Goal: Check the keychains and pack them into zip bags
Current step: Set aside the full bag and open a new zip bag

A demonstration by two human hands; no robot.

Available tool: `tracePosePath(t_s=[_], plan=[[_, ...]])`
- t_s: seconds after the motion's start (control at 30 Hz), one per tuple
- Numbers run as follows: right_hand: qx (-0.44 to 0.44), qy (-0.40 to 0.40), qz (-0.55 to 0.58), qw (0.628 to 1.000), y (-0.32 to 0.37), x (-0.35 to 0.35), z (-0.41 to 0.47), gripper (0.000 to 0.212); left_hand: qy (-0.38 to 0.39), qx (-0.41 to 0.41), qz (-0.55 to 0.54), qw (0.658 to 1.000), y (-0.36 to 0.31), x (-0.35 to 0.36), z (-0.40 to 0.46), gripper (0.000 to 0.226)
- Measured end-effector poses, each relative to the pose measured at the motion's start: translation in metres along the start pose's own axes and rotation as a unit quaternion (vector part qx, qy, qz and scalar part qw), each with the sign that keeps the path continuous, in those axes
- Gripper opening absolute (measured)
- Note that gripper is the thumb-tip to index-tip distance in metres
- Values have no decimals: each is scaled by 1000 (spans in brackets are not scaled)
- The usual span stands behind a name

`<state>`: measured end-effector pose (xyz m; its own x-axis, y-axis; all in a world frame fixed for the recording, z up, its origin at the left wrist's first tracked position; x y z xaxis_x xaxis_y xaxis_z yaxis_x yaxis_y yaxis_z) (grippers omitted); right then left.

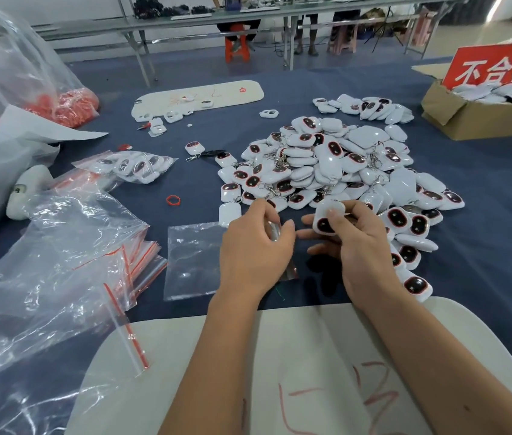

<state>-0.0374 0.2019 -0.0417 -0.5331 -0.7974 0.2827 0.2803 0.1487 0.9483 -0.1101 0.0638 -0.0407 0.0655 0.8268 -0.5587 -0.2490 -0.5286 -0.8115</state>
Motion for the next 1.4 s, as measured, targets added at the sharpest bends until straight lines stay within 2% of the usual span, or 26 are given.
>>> tracePosePath(t_s=[0.1, 0.2, 0.3, 0.43, 0.53, 0.7, 0.83, 1.0, 1.17, 1.27, 1.4], plan=[[-4, 12, -4, 1000, 0, 0, 0, 14, -50, 16, 110, 993, -7, 0, -2, 30], [-4, 24, -7, 1000, 0, 1, 0, 26, -75, -22, 178, 981, -9, 2, -3, 41], [0, 35, -15, 999, -2, 2, 0, 40, -62, -55, 216, 973, -9, 5, -2, 50], [-7, 50, -29, 998, -4, 2, 1, 52, -28, -75, 231, 970, -9, 4, -3, 44], [-26, 50, -73, 996, -6, 0, 0, 41, -27, -90, 225, 970, -10, 3, -3, 34], [-47, 46, -94, 993, -7, -1, -1, 24, -7, -100, 236, 967, -10, 0, -3, 36], [-49, 41, -101, 993, -5, 1, -1, 13, -8, -102, 216, 971, -9, -6, -2, 20], [-36, 50, -101, 993, -7, 2, -1, 6, 6, -97, 219, 971, -8, -10, -1, 17], [-47, 74, -113, 990, -9, 4, -3, 12, 21, -69, 231, 970, -9, -11, -1, 11], [-84, 92, -132, 983, -5, 7, -6, 10, 37, -61, 180, 981, -8, -11, 1, 14], [-170, 134, -257, 942, -2, 10, -13, 8, 73, -74, 38, 994, -4, -10, 3, 26]])
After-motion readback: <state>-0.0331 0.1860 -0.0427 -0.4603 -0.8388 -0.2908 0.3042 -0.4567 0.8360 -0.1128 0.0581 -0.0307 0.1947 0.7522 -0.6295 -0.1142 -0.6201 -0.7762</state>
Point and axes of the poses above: each hand's wrist, its own z-axis towards the middle knuckle, its own x-axis out of the palm, y = z × x, the point moved 1 cm from there along z, towards the middle knuckle, and after that the axes turned 7 degrees about -x, right-handed, at the moved point
